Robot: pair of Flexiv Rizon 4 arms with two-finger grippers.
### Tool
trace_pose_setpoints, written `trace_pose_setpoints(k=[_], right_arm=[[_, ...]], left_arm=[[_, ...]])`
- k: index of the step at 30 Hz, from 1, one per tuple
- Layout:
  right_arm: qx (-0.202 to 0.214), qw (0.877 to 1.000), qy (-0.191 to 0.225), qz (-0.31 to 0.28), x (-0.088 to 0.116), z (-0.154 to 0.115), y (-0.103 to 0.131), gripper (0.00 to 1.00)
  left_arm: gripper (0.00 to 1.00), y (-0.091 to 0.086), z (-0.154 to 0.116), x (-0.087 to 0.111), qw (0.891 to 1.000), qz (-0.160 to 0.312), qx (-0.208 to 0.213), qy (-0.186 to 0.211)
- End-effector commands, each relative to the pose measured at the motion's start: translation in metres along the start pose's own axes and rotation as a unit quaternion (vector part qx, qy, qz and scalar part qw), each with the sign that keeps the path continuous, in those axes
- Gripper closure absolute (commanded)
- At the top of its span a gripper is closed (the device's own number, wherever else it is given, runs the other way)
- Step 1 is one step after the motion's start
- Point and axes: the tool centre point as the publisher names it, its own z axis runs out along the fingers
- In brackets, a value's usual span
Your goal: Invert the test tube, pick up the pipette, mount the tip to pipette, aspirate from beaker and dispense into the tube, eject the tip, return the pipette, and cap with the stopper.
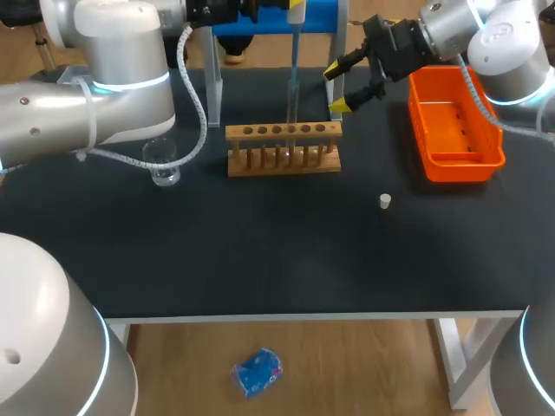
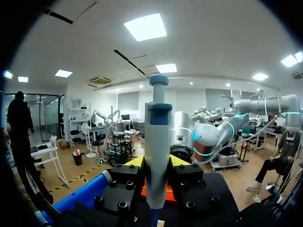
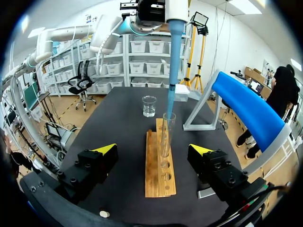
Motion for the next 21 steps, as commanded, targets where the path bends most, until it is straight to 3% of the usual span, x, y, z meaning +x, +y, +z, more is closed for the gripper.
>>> trace_pose_setpoints(k=[1,21], right_arm=[[0.000,1.000,0.000,0.000,-0.001,0.000,0.000,0.00],[0.000,1.000,0.000,0.000,-0.001,0.000,0.000,0.00]], left_arm=[[1.00,-0.010,-0.001,0.002,1.000,0.002,-0.007,-0.001],[1.00,-0.055,0.003,0.011,0.999,0.027,-0.024,0.003]])
